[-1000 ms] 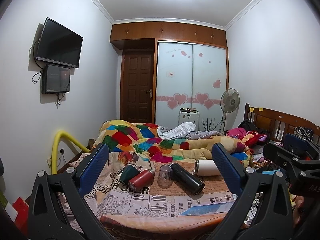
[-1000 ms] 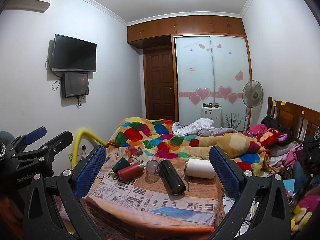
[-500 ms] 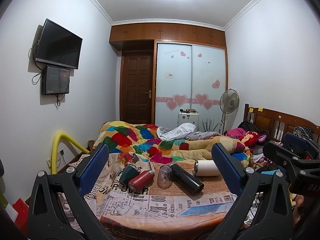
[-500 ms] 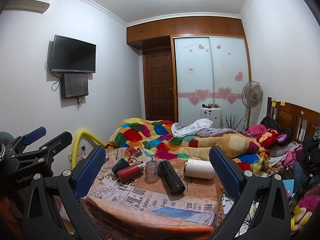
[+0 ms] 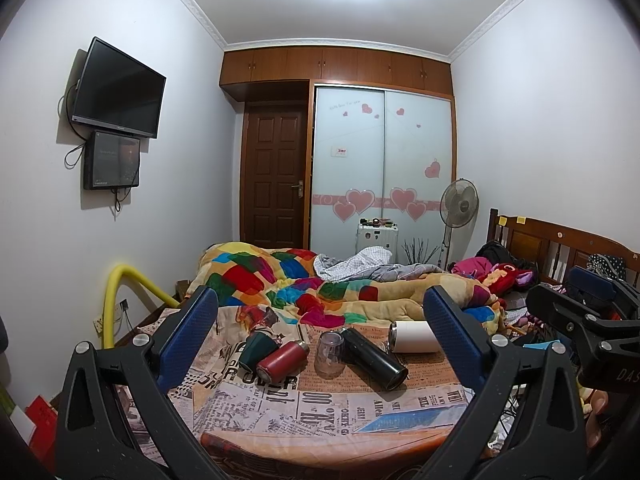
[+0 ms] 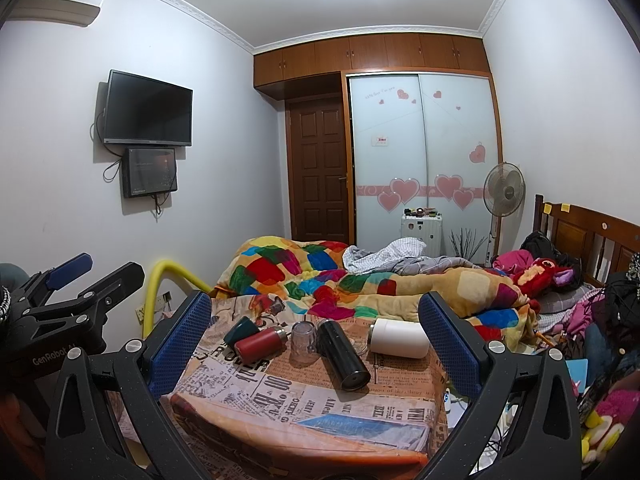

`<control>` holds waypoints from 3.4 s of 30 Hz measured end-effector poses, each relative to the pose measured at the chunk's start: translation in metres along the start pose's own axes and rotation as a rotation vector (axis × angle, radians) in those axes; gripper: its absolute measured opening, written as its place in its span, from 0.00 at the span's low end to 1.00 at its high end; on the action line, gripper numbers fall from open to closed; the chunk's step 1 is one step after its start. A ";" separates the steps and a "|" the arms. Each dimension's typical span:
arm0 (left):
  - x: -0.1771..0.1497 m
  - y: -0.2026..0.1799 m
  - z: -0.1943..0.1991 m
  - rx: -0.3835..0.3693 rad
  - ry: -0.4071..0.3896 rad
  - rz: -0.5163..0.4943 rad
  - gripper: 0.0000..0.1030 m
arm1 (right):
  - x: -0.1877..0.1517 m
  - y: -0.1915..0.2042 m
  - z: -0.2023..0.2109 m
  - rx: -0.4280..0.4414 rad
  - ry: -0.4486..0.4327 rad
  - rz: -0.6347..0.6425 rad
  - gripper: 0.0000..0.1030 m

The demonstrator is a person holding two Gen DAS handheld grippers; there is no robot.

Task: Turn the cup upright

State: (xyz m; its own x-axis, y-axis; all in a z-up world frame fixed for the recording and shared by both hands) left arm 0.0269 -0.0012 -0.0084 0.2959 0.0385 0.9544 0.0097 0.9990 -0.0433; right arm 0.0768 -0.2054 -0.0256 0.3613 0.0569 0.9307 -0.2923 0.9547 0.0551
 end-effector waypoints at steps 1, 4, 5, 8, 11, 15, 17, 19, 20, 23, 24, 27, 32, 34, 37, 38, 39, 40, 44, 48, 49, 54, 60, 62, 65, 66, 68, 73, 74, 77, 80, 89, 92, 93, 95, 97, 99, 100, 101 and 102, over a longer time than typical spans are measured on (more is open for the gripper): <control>0.000 0.000 0.000 0.000 0.000 -0.001 1.00 | 0.000 0.000 0.000 0.000 0.000 0.000 1.00; 0.000 0.001 0.000 -0.001 0.000 0.000 1.00 | 0.000 0.000 0.000 0.001 0.000 0.001 1.00; 0.000 0.001 0.000 -0.001 0.001 0.001 1.00 | 0.001 0.002 0.001 0.001 0.000 0.001 1.00; 0.000 0.000 0.000 0.000 0.002 0.001 1.00 | -0.001 0.000 0.000 0.000 0.000 0.003 1.00; -0.002 0.000 0.000 0.000 0.000 0.000 1.00 | -0.001 0.000 -0.001 0.000 0.003 0.000 1.00; -0.002 0.000 -0.001 0.003 0.005 0.001 1.00 | -0.001 -0.005 -0.002 0.001 0.009 -0.003 1.00; -0.002 0.001 -0.004 0.004 0.011 0.003 1.00 | -0.001 -0.005 -0.004 0.000 0.016 -0.002 1.00; -0.003 0.002 -0.008 0.006 0.019 0.004 1.00 | -0.002 -0.005 -0.007 -0.002 0.024 -0.001 1.00; -0.003 0.003 -0.011 0.008 0.025 0.005 1.00 | 0.000 -0.002 -0.008 -0.003 0.027 0.000 1.00; -0.006 0.007 -0.021 0.014 0.045 0.009 1.00 | -0.001 -0.003 -0.016 -0.005 0.044 -0.003 1.00; -0.007 0.007 -0.026 0.016 0.056 0.012 1.00 | -0.003 -0.006 -0.021 -0.006 0.055 -0.007 1.00; -0.010 0.013 -0.045 0.027 0.093 0.024 1.00 | -0.005 -0.008 -0.032 -0.011 0.078 -0.012 1.00; -0.025 0.032 -0.101 0.039 0.214 0.041 1.00 | -0.013 -0.017 -0.061 -0.025 0.144 -0.029 1.00; -0.033 0.041 -0.129 0.039 0.275 0.037 1.00 | -0.017 -0.021 -0.070 -0.030 0.167 -0.035 1.00; -0.050 0.053 -0.178 0.034 0.382 0.015 1.00 | -0.023 -0.029 -0.089 -0.041 0.213 -0.049 1.00; -0.057 0.056 -0.195 0.032 0.415 0.000 1.00 | -0.025 -0.032 -0.095 -0.047 0.227 -0.052 1.00; -0.064 0.059 -0.213 0.032 0.453 -0.017 1.00 | -0.029 -0.036 -0.106 -0.055 0.249 -0.058 1.00; -0.069 0.061 -0.226 0.030 0.482 -0.029 1.00 | -0.029 -0.038 -0.108 -0.059 0.256 -0.059 1.00; -0.094 0.069 -0.291 -0.016 0.629 -0.074 0.90 | -0.038 -0.048 -0.132 -0.081 0.316 -0.077 1.00; -0.110 0.072 -0.346 -0.050 0.733 -0.117 0.87 | -0.043 -0.053 -0.154 -0.091 0.364 -0.093 1.00; -0.112 0.075 -0.354 -0.056 0.748 -0.123 0.86 | -0.044 -0.055 -0.159 -0.092 0.373 -0.096 1.00; -0.125 0.075 -0.394 -0.089 0.827 -0.154 0.79 | -0.050 -0.056 -0.182 -0.096 0.415 -0.098 1.00; -0.136 0.070 -0.419 -0.106 0.894 -0.213 0.78 | -0.055 -0.053 -0.201 -0.082 0.444 -0.095 1.00; -0.139 0.067 -0.425 -0.106 0.908 -0.246 0.78 | -0.057 -0.052 -0.204 -0.076 0.451 -0.096 1.00; -0.142 0.062 -0.431 -0.102 0.922 -0.303 0.78 | -0.060 -0.049 -0.209 -0.068 0.460 -0.093 1.00; -0.143 0.062 -0.432 -0.106 0.927 -0.311 0.78 | -0.061 -0.048 -0.211 -0.067 0.464 -0.090 1.00; -0.144 0.061 -0.435 -0.127 0.948 -0.310 0.78 | -0.062 -0.046 -0.212 -0.064 0.472 -0.085 1.00; -0.147 0.052 -0.437 -0.193 0.977 -0.300 0.78 | -0.066 -0.045 -0.217 -0.060 0.485 -0.078 1.00; -0.149 0.050 -0.439 -0.193 0.985 -0.297 0.78 | -0.066 -0.044 -0.218 -0.059 0.488 -0.077 1.00; -0.154 0.048 -0.449 -0.179 0.990 -0.283 0.77 | -0.067 -0.042 -0.220 -0.058 0.493 -0.073 1.00; -0.156 0.048 -0.455 -0.162 0.979 -0.266 0.70 | -0.068 -0.041 -0.219 -0.058 0.498 -0.066 1.00; -0.159 0.055 -0.449 -0.132 0.954 -0.221 0.60 | -0.071 -0.035 -0.220 -0.060 0.503 -0.050 1.00; -0.154 0.051 -0.432 -0.133 0.932 -0.235 0.59 | -0.069 -0.035 -0.218 -0.060 0.499 -0.048 1.00; -0.152 0.050 -0.425 -0.134 0.924 -0.236 0.59 | -0.068 -0.035 -0.217 -0.059 0.498 -0.047 1.00; -0.142 0.048 -0.409 -0.143 0.901 -0.241 0.59 | -0.066 -0.033 -0.214 -0.055 0.494 -0.047 1.00; -0.131 0.045 -0.394 -0.145 0.876 -0.251 0.59 | -0.064 -0.032 -0.211 -0.053 0.487 -0.048 1.00; -0.118 0.041 -0.377 -0.147 0.841 -0.271 0.59 | -0.061 -0.031 -0.205 -0.052 0.475 -0.047 1.00; -0.112 0.039 -0.369 -0.147 0.825 -0.277 0.59 | -0.060 -0.031 -0.203 -0.051 0.471 -0.047 1.00; -0.106 0.037 -0.362 -0.149 0.809 -0.282 0.59 | -0.059 -0.030 -0.200 -0.049 0.464 -0.047 1.00; -0.099 0.035 -0.354 -0.152 0.791 -0.285 0.59 | -0.057 -0.029 -0.196 -0.047 0.457 -0.048 1.00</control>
State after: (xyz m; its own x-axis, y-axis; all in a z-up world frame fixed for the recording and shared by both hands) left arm 0.3359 0.0224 -0.2085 0.8420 -0.2972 0.4502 0.2964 0.9522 0.0743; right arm 0.2385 -0.1789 -0.1513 0.7301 0.1256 0.6717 -0.2291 0.9711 0.0675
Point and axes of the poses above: each gripper's, at about its wrist camera, not at the fingertips, and z roughly against the way its jaws point, y to its left, x to its top, the point moved 2 cm from there along -z, roughly the way its jaws point, and after that the axes turned 9 degrees about y, right-handed, at the moved point
